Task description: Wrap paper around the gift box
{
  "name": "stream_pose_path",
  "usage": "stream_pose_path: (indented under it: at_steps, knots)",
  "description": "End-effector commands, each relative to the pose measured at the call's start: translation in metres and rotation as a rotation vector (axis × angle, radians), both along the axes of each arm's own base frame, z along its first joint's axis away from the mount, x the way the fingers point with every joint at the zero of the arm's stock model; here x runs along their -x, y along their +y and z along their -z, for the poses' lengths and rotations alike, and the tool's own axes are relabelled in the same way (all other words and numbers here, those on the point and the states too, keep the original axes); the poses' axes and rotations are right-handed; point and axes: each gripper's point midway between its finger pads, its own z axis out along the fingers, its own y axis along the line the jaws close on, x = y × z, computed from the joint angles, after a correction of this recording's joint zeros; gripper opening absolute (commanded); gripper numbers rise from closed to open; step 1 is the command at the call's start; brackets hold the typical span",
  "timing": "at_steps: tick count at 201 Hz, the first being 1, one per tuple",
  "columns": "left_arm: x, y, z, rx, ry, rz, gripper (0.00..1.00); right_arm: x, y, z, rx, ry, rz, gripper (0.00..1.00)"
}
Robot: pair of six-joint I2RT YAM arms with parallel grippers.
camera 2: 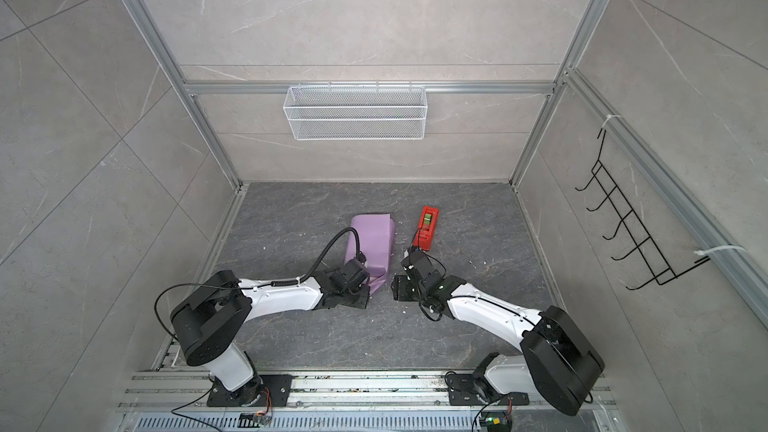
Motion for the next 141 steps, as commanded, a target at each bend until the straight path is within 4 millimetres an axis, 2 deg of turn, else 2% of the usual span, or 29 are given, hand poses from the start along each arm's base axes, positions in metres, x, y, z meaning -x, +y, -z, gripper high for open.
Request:
stream_pose_path:
  at_steps: [1,70,141]
  knots:
    - [-0.007,-0.006,-0.005,-0.011,-0.027,0.018,0.25,0.002,-0.002,0.001,0.000,0.007,-0.002,0.60]
    - [-0.008,-0.008,-0.005,-0.009,-0.028,0.017,0.16,0.013,0.001,0.014,-0.038,0.058,-0.007,0.60]
    - [-0.009,-0.012,-0.017,0.024,-0.036,0.011,0.06,0.027,0.033,0.036,-0.134,0.116,-0.015,0.58]
